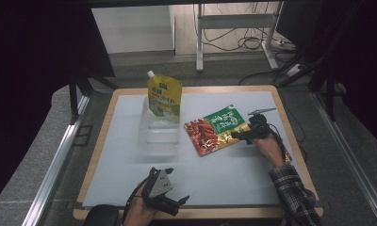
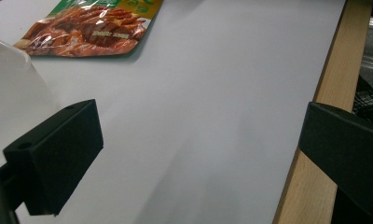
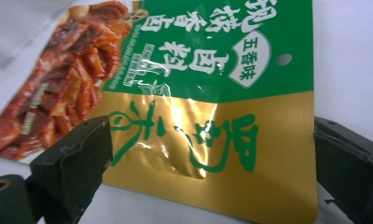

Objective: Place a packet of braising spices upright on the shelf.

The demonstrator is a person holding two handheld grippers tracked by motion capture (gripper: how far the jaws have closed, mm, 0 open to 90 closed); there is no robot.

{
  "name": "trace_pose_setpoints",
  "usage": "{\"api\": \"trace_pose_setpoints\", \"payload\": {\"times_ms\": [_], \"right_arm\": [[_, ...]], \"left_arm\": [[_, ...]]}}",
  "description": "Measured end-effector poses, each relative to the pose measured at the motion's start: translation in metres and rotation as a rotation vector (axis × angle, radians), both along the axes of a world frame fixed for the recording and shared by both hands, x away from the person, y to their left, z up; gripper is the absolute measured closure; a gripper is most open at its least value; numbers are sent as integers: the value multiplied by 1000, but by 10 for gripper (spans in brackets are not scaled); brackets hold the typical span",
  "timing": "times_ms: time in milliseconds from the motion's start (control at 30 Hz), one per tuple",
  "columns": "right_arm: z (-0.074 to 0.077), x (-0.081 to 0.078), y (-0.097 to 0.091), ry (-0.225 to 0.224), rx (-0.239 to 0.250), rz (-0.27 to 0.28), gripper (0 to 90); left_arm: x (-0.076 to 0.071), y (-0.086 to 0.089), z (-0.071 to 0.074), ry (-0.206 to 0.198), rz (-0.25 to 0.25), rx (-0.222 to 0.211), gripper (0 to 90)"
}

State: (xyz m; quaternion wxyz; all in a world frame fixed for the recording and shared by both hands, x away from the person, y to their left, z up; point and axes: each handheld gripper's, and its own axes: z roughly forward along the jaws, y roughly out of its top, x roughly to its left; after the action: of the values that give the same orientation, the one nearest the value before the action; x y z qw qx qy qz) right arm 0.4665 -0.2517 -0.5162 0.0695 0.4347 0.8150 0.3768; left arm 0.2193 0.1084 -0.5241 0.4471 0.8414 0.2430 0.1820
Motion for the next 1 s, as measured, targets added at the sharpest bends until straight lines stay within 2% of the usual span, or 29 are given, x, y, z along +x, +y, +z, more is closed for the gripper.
{"api": "trace_pose_setpoints", "payload": {"times_ms": [67, 167, 300, 433, 533, 567, 633, 667, 767, 867, 933, 1000], "right_arm": [[1, -1, 1, 18, 26, 25, 63], [2, -1, 2, 19, 21, 30, 64], [3, -2, 5, 14, 43, 59, 59], [2, -1, 8, 23, 67, 56, 51], [0, -2, 14, 25, 20, 70, 56], [0, -2, 14, 25, 20, 70, 56], [0, -2, 17, 29, -21, 27, 170], [1, -2, 17, 33, -20, 14, 263], [3, -3, 17, 24, -28, -18, 464], [6, -4, 16, 6, -43, -35, 637], [7, -5, 16, -6, -64, -46, 726], [7, -5, 16, -14, -84, -46, 771]], "left_arm": [[0, -1, 0, 0, -1, 3, 0], [0, -1, 0, 0, -3, 4, 0], [0, -1, -1, 1, -5, 7, 0], [0, -2, -1, -1, -7, 14, 0], [0, -3, -1, 0, -7, 21, 0], [0, -3, -1, 0, -7, 21, 0], [-1, -3, -1, -1, -8, 23, 0], [-1, -3, -1, -2, -7, 24, 0], [-1, -3, -1, -7, -7, 24, 0], [-1, -3, -1, -8, -6, 23, 0], [-1, -3, -1, -8, -7, 24, 0], [-1, -3, -1, -8, -7, 24, 0]]}}
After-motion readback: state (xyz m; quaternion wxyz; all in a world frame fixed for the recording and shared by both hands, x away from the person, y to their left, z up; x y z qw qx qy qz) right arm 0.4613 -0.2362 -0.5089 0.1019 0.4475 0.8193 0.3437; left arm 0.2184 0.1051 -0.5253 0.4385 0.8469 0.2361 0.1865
